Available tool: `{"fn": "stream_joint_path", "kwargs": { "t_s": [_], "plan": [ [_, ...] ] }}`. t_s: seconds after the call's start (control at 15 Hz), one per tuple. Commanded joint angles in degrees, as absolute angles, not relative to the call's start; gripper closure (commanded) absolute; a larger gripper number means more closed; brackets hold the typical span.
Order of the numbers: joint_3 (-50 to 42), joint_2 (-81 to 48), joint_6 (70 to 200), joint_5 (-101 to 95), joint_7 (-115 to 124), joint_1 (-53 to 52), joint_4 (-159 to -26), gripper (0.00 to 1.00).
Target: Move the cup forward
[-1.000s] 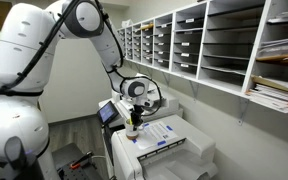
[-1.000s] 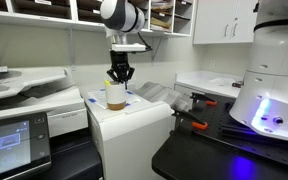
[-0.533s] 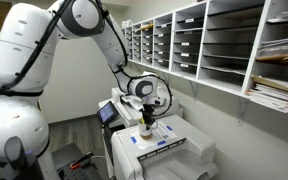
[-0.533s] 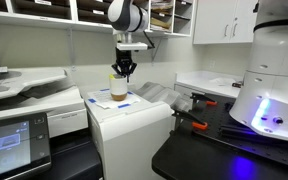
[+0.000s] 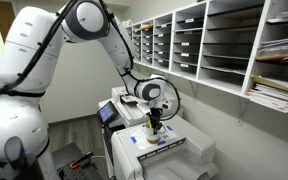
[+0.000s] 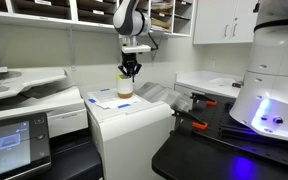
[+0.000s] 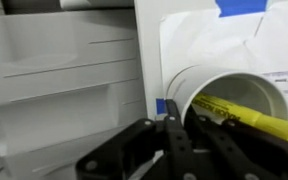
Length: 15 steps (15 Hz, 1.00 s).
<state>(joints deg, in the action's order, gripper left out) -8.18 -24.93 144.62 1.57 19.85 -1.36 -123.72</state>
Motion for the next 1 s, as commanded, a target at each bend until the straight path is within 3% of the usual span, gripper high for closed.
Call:
{"fn": "stream_joint_path", "kwargs": {
  "t_s": [0.0,0.13,0.2,0.33,0.8,0.93],
  "plan": [
    [-7.8,-25.9,141.9,3.3,20.7,-0.3,-121.5,0.97],
    [-7.5,-25.8,141.5,4.5,20.5,0.2,-121.3,0.97],
    [-7.1,-25.6,141.1,5.1,19.5,0.6,-121.3,0.64],
    [-6.8,-24.3,141.1,5.2,18.2,0.7,-122.3,0.56],
    [-5.7,-14.0,146.3,2.1,18.6,-1.7,-131.4,0.04],
    [-6.2,-10.7,148.7,-1.8,21.0,-3.1,-134.7,0.0]
  ]
}}
